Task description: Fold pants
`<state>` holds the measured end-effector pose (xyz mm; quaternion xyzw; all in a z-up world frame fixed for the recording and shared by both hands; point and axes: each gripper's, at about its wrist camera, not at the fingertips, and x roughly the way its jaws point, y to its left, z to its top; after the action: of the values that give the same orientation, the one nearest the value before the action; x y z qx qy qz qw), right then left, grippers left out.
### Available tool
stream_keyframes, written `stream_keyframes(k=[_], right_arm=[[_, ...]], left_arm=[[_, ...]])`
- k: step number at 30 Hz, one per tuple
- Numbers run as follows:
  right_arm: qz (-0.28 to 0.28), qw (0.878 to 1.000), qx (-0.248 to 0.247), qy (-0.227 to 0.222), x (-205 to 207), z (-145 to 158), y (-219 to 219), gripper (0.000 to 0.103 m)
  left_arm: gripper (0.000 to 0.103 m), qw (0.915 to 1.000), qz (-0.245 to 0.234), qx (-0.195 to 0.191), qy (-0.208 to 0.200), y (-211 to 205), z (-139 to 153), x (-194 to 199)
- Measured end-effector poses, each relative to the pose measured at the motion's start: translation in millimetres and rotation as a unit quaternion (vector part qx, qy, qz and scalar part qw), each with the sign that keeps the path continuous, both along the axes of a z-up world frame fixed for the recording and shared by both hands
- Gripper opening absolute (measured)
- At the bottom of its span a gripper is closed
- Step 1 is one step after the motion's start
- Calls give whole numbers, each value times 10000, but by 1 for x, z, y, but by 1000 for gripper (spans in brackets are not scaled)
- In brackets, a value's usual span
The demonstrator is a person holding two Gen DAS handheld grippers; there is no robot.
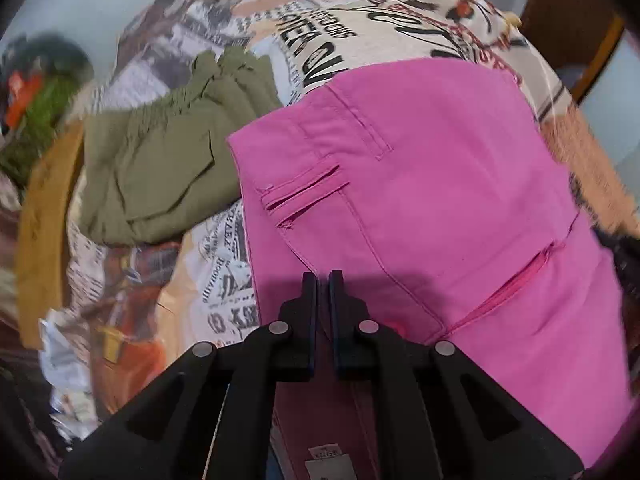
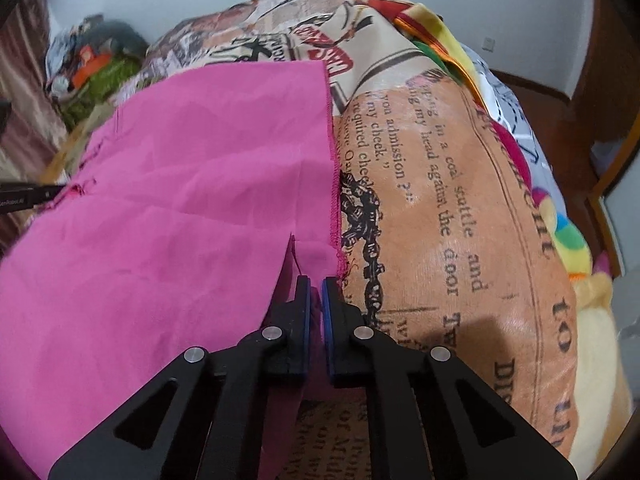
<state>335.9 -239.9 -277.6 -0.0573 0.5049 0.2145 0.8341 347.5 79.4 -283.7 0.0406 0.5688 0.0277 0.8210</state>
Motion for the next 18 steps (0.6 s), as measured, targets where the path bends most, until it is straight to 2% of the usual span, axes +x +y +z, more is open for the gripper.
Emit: stream_keyframes(k=[2,8,12,18], right_arm=[[50,10000,-84,-14,1,-1,1,3],[61,9994,-335,-90,1,-2,0,0],[60,9943,-1003,-360,-1,-2,9,0],[-85,9951,-910,-378,-13,11,-5,0]], left_arm=[[7,10000,-52,70,-27,0,0,-2],[8,10000,-51,-48,33,6,-6,-5],[8,9998,-82,162,22,1,-9,-4],[10,10000,-33,-87,35,9,-8,-3]])
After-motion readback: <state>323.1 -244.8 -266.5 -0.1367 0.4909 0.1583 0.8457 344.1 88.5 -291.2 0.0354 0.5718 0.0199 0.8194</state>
